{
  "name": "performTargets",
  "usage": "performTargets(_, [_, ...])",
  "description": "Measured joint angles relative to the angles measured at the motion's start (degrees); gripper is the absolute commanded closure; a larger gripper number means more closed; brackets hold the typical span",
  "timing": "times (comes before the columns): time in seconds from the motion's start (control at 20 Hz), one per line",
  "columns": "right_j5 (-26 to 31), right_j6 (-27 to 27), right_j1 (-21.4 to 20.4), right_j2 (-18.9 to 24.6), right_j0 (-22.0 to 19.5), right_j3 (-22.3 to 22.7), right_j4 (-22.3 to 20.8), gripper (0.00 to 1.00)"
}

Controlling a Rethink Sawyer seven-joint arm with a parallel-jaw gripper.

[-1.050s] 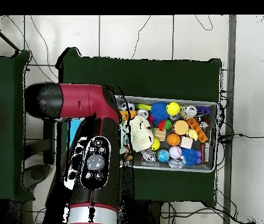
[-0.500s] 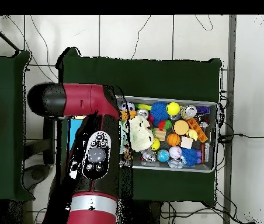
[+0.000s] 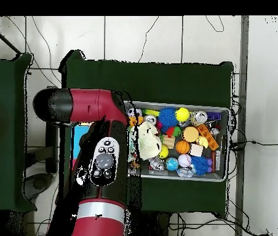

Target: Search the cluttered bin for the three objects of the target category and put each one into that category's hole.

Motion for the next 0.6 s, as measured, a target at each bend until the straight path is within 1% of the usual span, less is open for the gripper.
performTargets(0.35, [-0.09, 0.00, 0.07, 0.00, -0.15, 0.10, 0.00, 1.00])
performTargets(0.6, [-1.40, 0.00, 0.95, 0.00, -0.19, 0.09, 0.00, 1.00])
